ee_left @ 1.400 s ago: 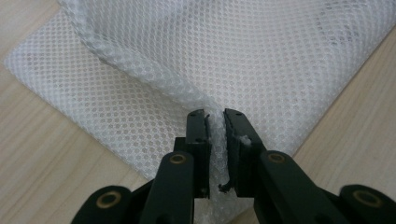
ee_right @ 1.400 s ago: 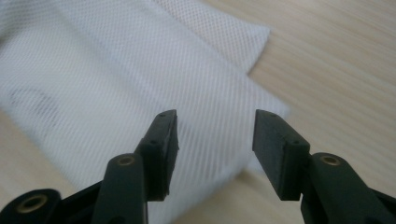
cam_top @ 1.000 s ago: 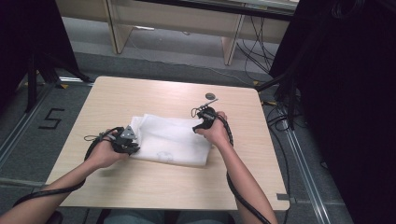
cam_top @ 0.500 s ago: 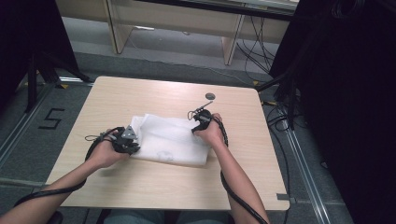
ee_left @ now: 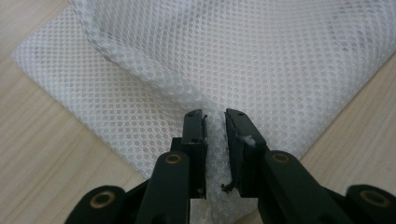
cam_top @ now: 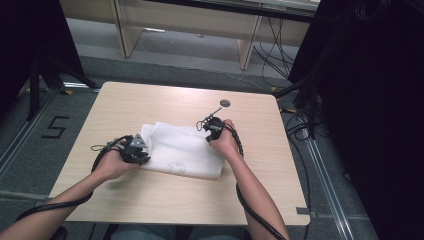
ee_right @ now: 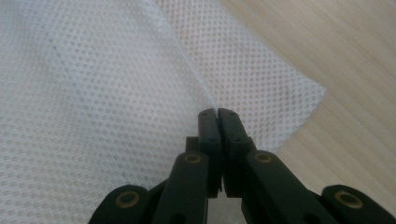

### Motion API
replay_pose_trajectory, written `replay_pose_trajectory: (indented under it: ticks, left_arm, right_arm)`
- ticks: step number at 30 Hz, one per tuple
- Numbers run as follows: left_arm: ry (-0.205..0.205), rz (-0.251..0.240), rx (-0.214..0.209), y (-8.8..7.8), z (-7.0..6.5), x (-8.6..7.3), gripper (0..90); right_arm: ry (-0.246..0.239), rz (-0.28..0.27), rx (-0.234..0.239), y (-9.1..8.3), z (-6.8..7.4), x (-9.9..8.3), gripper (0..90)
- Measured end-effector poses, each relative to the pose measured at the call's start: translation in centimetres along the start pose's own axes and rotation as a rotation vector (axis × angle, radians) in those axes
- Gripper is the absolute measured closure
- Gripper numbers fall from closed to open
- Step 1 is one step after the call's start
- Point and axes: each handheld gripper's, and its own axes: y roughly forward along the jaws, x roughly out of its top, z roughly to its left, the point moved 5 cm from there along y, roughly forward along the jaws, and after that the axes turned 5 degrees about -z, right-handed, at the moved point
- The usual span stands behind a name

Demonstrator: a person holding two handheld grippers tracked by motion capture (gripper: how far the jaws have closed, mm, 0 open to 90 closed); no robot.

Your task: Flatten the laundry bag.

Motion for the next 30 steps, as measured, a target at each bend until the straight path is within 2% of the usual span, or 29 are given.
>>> replay_pose_trajectory:
  ticks: [1, 2, 3, 4, 6, 7, 8, 13, 16, 19, 20, 21, 25, 26, 28, 29, 30]
  left_arm:
    - [0.006, 0.008, -0.007, -0.1, 0.1, 0.0, 76.9]
    - [-0.021, 0.007, -0.020, -0.2, 0.0, 0.0, 76.2]
    - [-0.024, 0.006, -0.016, -0.3, 0.1, 0.1, 74.8]
    - [-0.047, -0.006, -0.020, -0.4, 0.1, 0.1, 72.1]
    - [-0.083, -0.044, -0.004, -0.7, 0.2, 0.4, 64.4]
    - [-0.092, -0.060, -0.009, -1.0, 0.2, 0.5, 61.8]
    - [-0.094, -0.086, -0.003, -1.5, 0.3, 0.8, 58.7]
    - [-0.143, -0.178, 0.019, -3.4, 0.6, 1.0, 46.8]
    - [-0.149, -0.207, 0.026, -4.4, 0.5, 0.5, 44.2]
    - [-0.157, -0.217, 0.019, -5.0, 0.3, 0.0, 42.9]
    - [-0.160, -0.227, 0.023, -5.3, 0.2, -0.4, 42.6]
    - [-0.161, -0.220, 0.018, -5.6, 0.1, -0.9, 42.6]
    - [-0.171, -0.228, 0.026, -6.0, 0.1, -1.5, 42.4]
    - [-0.179, -0.228, 0.039, -6.2, 0.2, -1.7, 42.1]
    - [-0.195, -0.234, 0.037, -6.4, 0.3, -1.8, 41.7]
    - [-0.199, -0.236, 0.036, -6.4, 0.4, -1.8, 41.1]
    - [-0.219, -0.251, 0.040, -6.3, 0.5, -1.7, 40.3]
  right_arm:
    - [0.004, -0.006, 0.004, -0.3, 0.0, 0.1, 89.6]
    - [-0.007, -0.022, -0.001, -0.5, 0.0, 0.2, 89.6]
    - [0.007, -0.018, 0.006, -0.9, 0.1, 0.2, 89.6]
    - [-0.004, -0.031, 0.004, -1.2, 0.1, 0.3, 89.6]
    - [0.012, -0.046, 0.017, -1.8, 0.3, 0.4, 89.6]
    - [0.000, -0.061, 0.014, -2.1, 0.2, 0.5, 89.6]
    - [0.013, -0.066, 0.013, -2.4, 0.3, 0.6, 89.6]
    - [-0.019, -0.099, 0.015, -4.1, 0.4, 0.8, 89.6]
    - [-0.029, -0.116, 0.013, -4.9, 0.7, 0.6, 89.6]
    - [-0.045, -0.125, 0.007, -5.5, 0.7, 0.5, 89.6]
    - [-0.067, -0.141, 0.004, -6.1, 0.6, 0.4, 89.6]
    - [-0.053, -0.133, 0.009, -6.4, 0.8, 0.3, 89.6]
    - [-0.058, -0.154, 0.013, -7.0, 1.0, 0.1, 89.6]
    - [-0.058, -0.158, 0.023, -7.3, 1.4, -0.1, 89.5]
    - [-0.081, -0.179, 0.028, -7.5, 1.7, -0.2, 89.5]
    - [-0.074, -0.184, 0.038, -7.7, 2.1, -0.3, 89.5]
    - [-0.066, -0.180, 0.051, -7.9, 2.4, -0.5, 89.5]
